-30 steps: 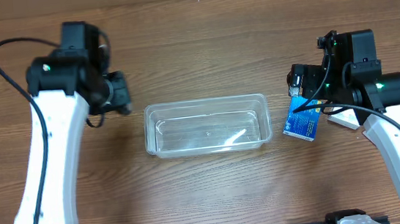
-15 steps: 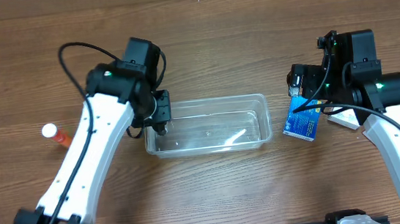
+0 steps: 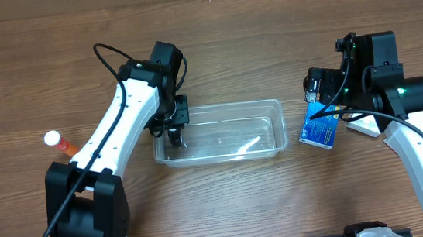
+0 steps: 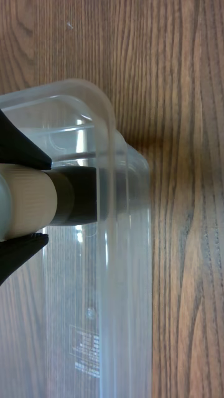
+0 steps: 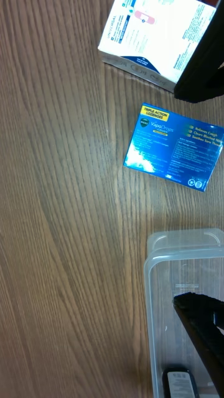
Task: Pack container
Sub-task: 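Carry the black bottle into the container's left end and release, then grasp the orange Redoxon tube with the left gripper, then place the orange tube in the container beside the black bottle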
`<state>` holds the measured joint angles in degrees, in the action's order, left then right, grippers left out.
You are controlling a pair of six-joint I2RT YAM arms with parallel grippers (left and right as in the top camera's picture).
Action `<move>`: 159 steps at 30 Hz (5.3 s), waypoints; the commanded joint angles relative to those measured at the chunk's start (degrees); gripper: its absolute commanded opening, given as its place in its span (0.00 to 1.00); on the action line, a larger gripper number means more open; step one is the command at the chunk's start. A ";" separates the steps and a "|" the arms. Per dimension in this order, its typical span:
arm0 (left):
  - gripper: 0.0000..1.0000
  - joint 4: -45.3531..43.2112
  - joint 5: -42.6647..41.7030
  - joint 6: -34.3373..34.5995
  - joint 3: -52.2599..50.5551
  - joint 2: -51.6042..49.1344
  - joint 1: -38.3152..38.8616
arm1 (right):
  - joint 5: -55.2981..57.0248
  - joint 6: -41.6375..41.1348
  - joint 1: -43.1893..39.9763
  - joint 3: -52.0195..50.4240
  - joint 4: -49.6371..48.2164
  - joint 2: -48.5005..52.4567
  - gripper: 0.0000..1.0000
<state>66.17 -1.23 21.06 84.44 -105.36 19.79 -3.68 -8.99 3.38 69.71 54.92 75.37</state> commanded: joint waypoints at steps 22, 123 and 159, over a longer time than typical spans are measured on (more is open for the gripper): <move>1.00 25.86 13.38 2.56 32.26 14.88 -14.71 | -0.28 0.00 -0.24 1.62 -0.15 -0.66 1.00; 0.04 22.86 -2.62 2.12 10.14 6.21 -0.46 | -0.31 -0.02 -0.24 1.60 -0.33 -0.66 1.00; 0.86 17.03 -0.42 -1.77 14.01 5.84 -0.63 | -0.28 0.00 -0.24 1.60 -0.31 -0.66 1.00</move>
<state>80.66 -4.08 20.69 90.91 -99.79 19.14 -3.73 -8.97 3.36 69.76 54.98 75.40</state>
